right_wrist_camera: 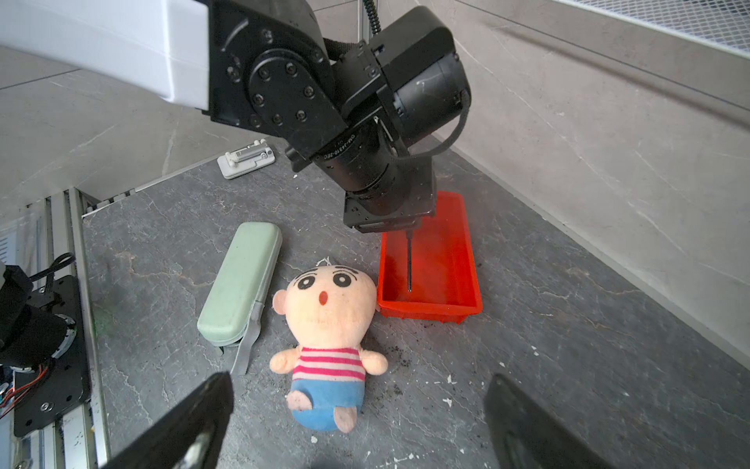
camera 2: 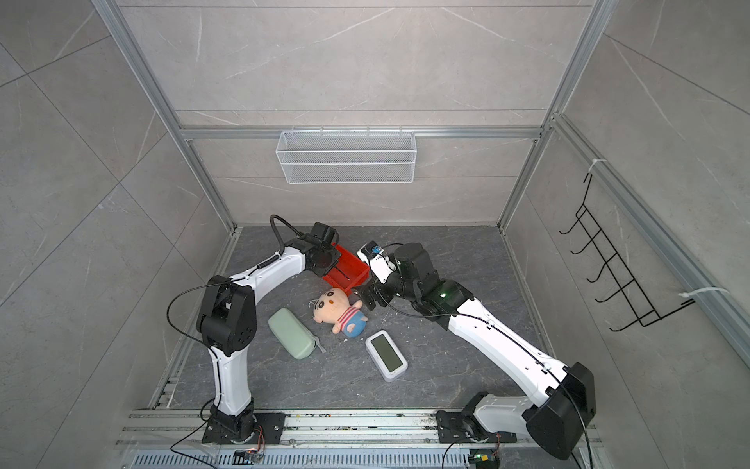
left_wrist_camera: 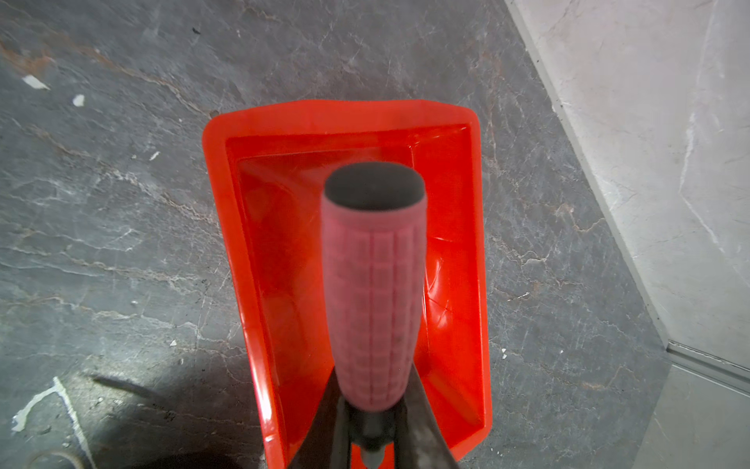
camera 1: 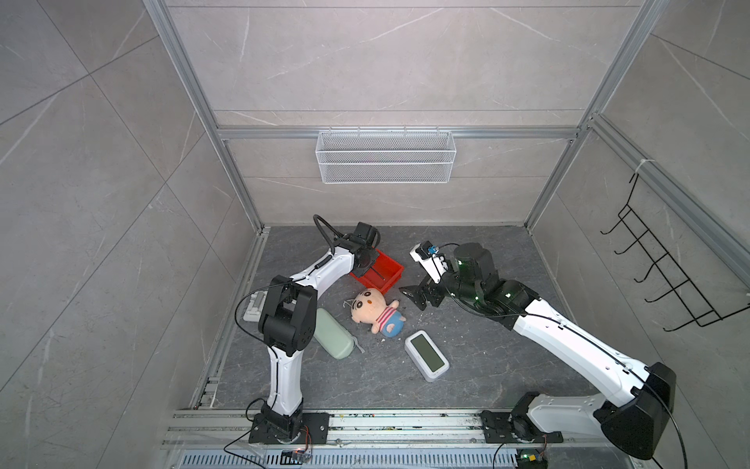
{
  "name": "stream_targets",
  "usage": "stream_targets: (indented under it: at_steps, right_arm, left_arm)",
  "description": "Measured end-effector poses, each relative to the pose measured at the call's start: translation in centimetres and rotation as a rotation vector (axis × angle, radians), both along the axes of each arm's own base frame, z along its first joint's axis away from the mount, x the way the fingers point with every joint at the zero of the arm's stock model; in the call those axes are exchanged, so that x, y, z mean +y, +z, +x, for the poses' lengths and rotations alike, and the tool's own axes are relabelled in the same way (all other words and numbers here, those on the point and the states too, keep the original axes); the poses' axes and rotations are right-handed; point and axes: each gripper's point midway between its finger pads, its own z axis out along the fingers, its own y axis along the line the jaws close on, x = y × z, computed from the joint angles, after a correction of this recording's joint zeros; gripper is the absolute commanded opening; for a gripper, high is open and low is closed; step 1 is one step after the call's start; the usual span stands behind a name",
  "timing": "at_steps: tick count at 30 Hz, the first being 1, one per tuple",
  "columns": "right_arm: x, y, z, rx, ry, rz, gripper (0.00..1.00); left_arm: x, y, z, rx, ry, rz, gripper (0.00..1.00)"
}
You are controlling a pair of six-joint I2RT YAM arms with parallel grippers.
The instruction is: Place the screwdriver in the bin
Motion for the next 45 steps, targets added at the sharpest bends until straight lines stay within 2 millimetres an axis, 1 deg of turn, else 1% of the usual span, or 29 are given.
stream_targets:
  at_steps: [7, 14, 16, 18, 20, 23, 28, 31, 33, 35, 40, 42, 45]
  right_arm:
    - [-0.1, -0.1, 0.0, 0.002, -0.006, -0.006, 0.99]
    - [-0.2, -0.3, 0.1, 0.005, -0.012, -0.013, 0.99]
    - [-0.3, -0.3, 0.1, 0.005, -0.014, -0.015, 0.99]
    - [-0.3, -0.3, 0.1, 0.005, -0.015, -0.015, 0.99]
    - [-0.3, -0.3, 0.1, 0.006, -0.014, -0.015, 0.99]
    - [-0.3, -0.3, 0.0, 0.008, -0.014, -0.018, 0.99]
    - [-0.3, 0.1, 0.1, 0.002, -0.014, -0.012, 0.99]
    - [-0.2, 0.4, 0.1, -0.002, -0.014, -0.009, 0.99]
    - [-0.2, 0.4, 0.1, -0.002, -0.015, -0.009, 0.99]
    - [-0.2, 0.4, 0.1, -0.003, -0.015, -0.008, 0.99]
    - [-0.2, 0.9, 0.4, -0.019, -0.026, 0.006, 0.99]
    - [-0.1, 1.2, 0.6, -0.026, -0.033, 0.02, 0.99]
    - [-0.3, 1.8, 0.9, -0.04, -0.056, 0.042, 0.99]
  left_arm:
    - [-0.3, -2.4, 0.1, 0.047, -0.001, 0.005, 0.0]
    - [-0.4, -4.2, 0.0, 0.076, -0.003, 0.014, 0.0]
    - [-0.4, -4.6, 0.0, 0.085, -0.004, 0.016, 0.08]
    - [-0.4, -4.9, 0.0, 0.089, -0.003, 0.019, 0.22]
    - [-0.4, -4.8, 0.0, 0.087, -0.001, 0.02, 0.31]
    - [-0.4, -4.7, 0.3, 0.073, 0.002, 0.02, 0.42]
    - [-0.3, -4.4, 0.6, 0.056, -0.004, 0.029, 0.5]
    - [-0.3, -3.6, 0.7, 0.038, -0.007, 0.029, 0.57]
    - [-0.4, -2.7, 0.8, 0.018, -0.013, 0.025, 0.62]
    - [-0.5, -1.3, 0.9, -0.011, -0.019, 0.019, 0.68]
    - [-0.5, 2.8, 0.8, -0.092, -0.042, 0.002, 0.72]
    - [-0.4, 4.4, 0.4, -0.124, -0.053, 0.004, 0.75]
    - [0.0, 6.4, -0.3, -0.171, -0.075, 0.028, 0.77]
